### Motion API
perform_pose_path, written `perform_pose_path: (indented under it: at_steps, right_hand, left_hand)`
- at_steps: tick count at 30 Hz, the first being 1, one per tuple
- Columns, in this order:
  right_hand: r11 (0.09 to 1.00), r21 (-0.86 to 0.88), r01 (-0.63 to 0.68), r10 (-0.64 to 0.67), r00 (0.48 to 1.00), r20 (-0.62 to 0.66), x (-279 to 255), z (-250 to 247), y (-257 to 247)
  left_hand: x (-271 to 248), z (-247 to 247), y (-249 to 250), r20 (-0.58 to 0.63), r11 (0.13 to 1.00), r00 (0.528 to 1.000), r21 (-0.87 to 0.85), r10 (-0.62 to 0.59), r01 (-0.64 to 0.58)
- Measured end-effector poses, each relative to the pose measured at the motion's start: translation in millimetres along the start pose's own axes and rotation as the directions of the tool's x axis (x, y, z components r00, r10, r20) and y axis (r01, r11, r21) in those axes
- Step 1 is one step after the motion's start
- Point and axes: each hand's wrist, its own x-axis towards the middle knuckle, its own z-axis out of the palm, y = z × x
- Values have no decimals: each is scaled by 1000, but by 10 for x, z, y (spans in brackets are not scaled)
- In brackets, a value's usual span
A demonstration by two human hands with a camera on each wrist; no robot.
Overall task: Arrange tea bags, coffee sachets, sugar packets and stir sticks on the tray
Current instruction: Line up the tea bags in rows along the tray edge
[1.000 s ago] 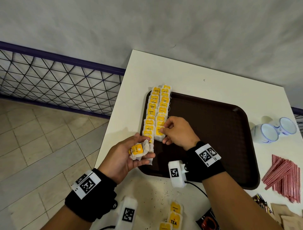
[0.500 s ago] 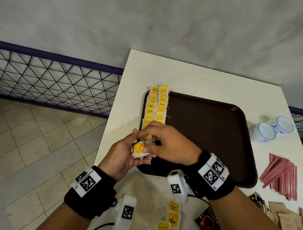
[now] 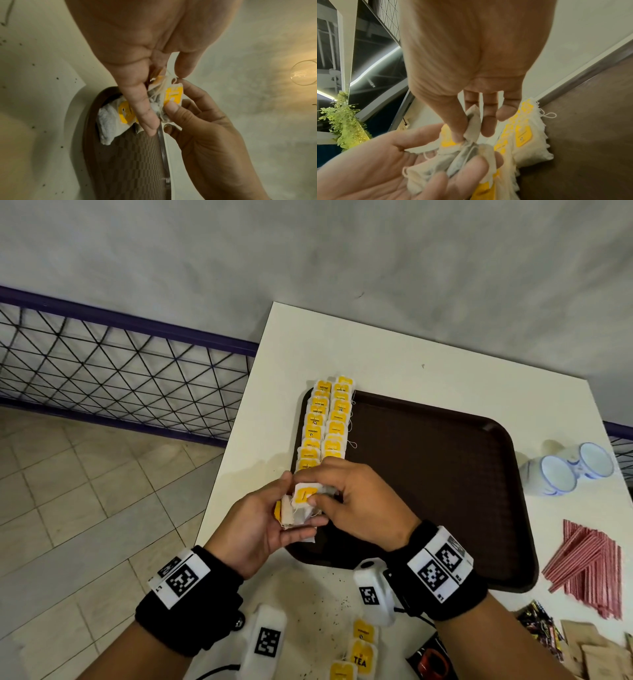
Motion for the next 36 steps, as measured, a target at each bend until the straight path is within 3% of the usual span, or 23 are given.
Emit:
perform_pose_path:
  at_steps: [5,11,16,18,20,24,30,36]
  right_hand:
    - [999,-15,-31,30,998,-49,-5,-14,32]
    - [997,-66,-36,32,998,-55,-8,5,9]
    - [983,-184,-21,0,993,-118,-34,5,36]
    - [988,-100,-116,96,977,-189,-66,-46,75]
    - [962,88,-260,274,932,-236,-97,-116,138]
    - [871,311,-381,450,873,-189,-143,-174,275]
    - [734,468,-492,569,822,-27,-131,-104,333]
    - [722,426,-546,588,808,40,18,-14,329]
  left_hand:
    - [-1,-7,-20,-29,993,996,81,85,-83]
    - [22,-4,-72,-99,909,956,350,276,-226]
    - [9,24,-73,-123,901,951,373,285,-222]
    - [-3,19,-56,-148,914,952,351,269,-203]
    - [-19,1,-37,-164,927,955,328,247,-183]
    - [-48,-15,-27,-183,947,960,282,212,-155]
    - [-42,-4,-34,-181,950,964,278,197,-142]
    - [-20,-15,-37,-177,957,967,258,184,-134]
